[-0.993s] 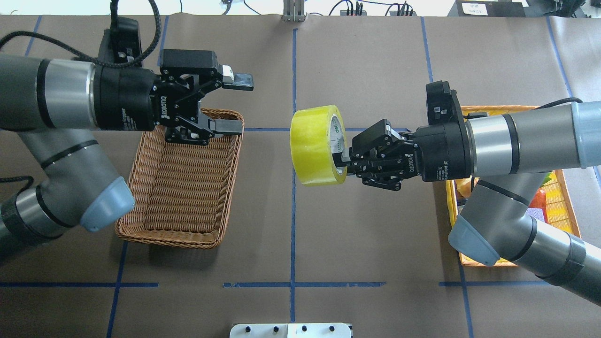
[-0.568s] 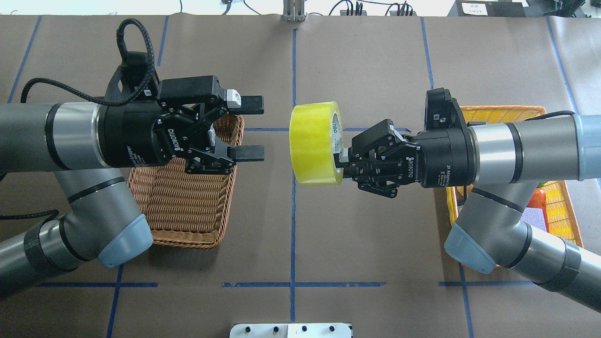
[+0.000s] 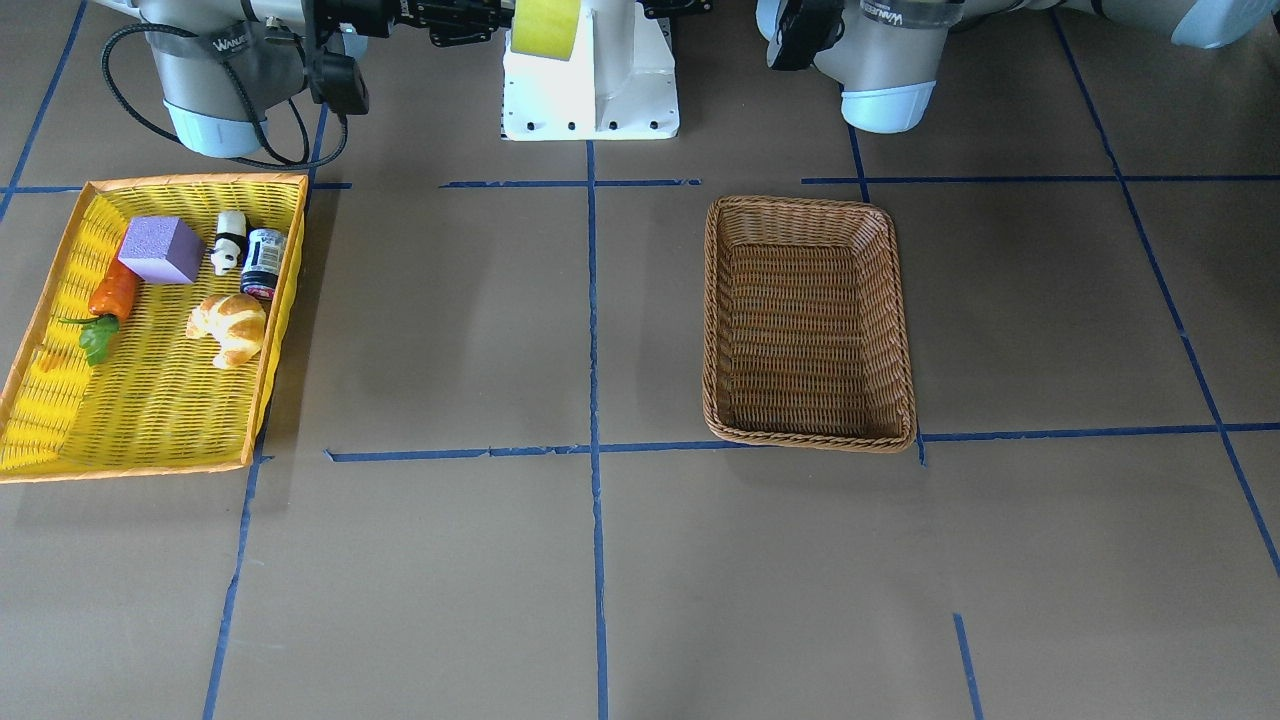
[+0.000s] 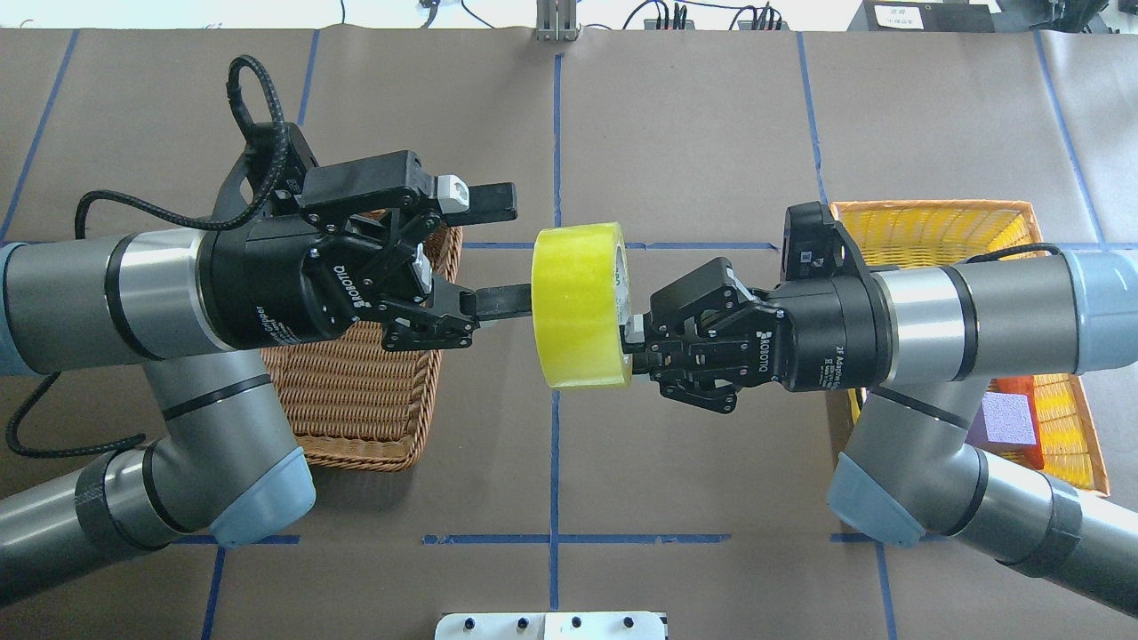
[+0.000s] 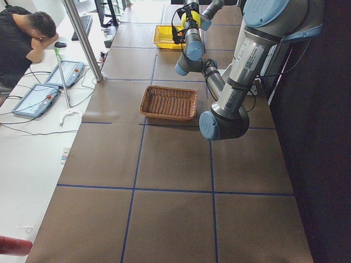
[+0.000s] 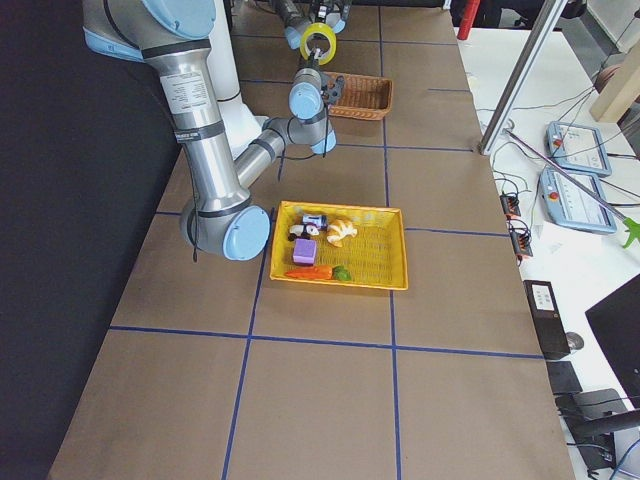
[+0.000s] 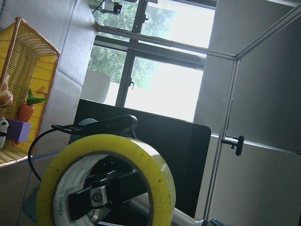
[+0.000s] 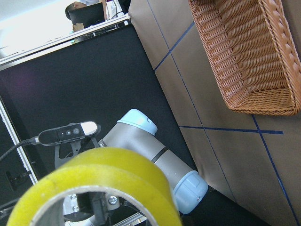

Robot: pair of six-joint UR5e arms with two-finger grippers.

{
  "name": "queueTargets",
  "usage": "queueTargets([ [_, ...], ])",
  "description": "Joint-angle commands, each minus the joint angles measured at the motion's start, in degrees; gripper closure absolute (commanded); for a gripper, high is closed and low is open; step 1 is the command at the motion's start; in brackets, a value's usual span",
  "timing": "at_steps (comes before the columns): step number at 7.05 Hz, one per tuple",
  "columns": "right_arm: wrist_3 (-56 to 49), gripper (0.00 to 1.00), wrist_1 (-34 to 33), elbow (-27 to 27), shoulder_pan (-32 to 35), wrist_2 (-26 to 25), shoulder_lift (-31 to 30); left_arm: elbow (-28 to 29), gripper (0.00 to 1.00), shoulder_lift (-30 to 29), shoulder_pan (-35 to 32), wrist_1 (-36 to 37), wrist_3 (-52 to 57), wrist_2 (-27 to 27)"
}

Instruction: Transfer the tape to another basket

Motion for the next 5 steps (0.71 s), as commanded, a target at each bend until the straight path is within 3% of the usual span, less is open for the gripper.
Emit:
queueTargets([
  [1,0.00,1.00,0.16,-0.08,-0.83,-0.06,0.94,0.09,0.02,-0.36,0.87,-0.04,0.00,1.02],
  [2,0.00,1.00,0.16,-0.08,-0.84,-0.06,1.03,0.01,0.04,-0.36,1.66,-0.56,0.00,1.11],
  [3,0.00,1.00,0.16,-0.08,-0.92,-0.06,1.03,0.00,0.19,-0.45,1.75,-0.57,0.00,1.11],
  [4,0.00,1.00,0.16,-0.08,-1.01,-0.14,1.03,-0.08,0.64,-0.45,1.75,-0.57,0.00,1.11],
  [5,-0.26,0.89,0.16,-0.08,-1.01,-0.06,1.03,-0.26,0.99,-0.45,1.75,-0.57,0.09,1.11],
])
